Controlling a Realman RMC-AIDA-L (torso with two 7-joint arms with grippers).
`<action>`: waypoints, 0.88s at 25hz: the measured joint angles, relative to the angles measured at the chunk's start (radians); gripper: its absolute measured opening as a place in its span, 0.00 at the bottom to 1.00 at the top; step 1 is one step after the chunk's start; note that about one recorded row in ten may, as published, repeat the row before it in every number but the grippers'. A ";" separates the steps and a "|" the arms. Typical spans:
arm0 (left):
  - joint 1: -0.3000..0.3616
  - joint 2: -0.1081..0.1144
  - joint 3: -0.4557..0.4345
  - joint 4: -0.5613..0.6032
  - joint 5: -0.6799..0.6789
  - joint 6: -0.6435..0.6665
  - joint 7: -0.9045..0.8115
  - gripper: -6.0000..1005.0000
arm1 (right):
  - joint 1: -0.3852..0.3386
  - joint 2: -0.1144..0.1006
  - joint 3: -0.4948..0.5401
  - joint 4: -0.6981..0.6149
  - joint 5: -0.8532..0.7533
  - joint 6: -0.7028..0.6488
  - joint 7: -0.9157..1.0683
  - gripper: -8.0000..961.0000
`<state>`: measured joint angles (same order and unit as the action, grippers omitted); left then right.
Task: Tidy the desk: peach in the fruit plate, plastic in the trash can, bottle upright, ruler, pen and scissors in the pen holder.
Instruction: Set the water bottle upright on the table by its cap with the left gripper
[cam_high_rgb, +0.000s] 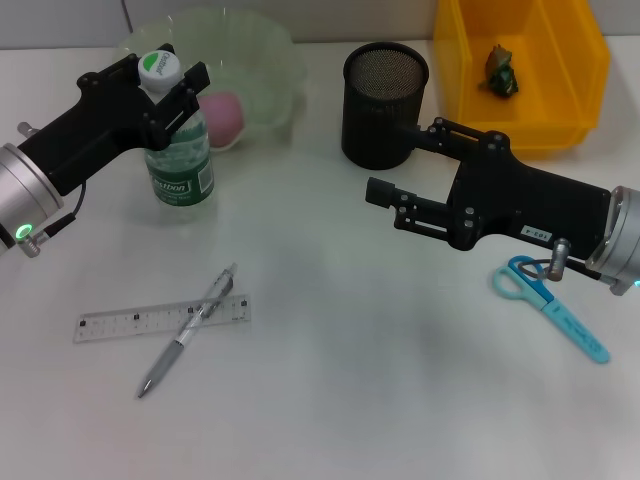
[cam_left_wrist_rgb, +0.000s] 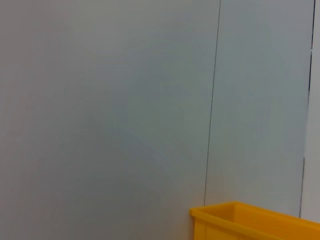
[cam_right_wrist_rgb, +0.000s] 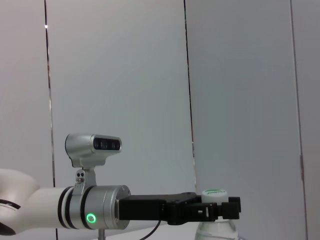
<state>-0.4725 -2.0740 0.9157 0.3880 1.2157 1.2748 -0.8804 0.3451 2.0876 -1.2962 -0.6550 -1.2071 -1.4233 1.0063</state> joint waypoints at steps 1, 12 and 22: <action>0.000 0.000 0.000 0.000 0.000 0.000 0.000 0.45 | 0.000 0.000 0.000 0.000 0.000 0.000 0.000 0.73; 0.000 0.000 0.000 -0.002 -0.001 0.001 0.000 0.45 | 0.000 0.000 0.001 0.000 0.000 -0.002 0.000 0.74; 0.000 0.000 0.007 0.001 -0.001 0.009 0.000 0.45 | 0.001 0.000 0.003 0.000 0.000 -0.003 0.000 0.74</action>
<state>-0.4724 -2.0739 0.9232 0.3895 1.2149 1.2839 -0.8804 0.3462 2.0877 -1.2931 -0.6550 -1.2071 -1.4266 1.0063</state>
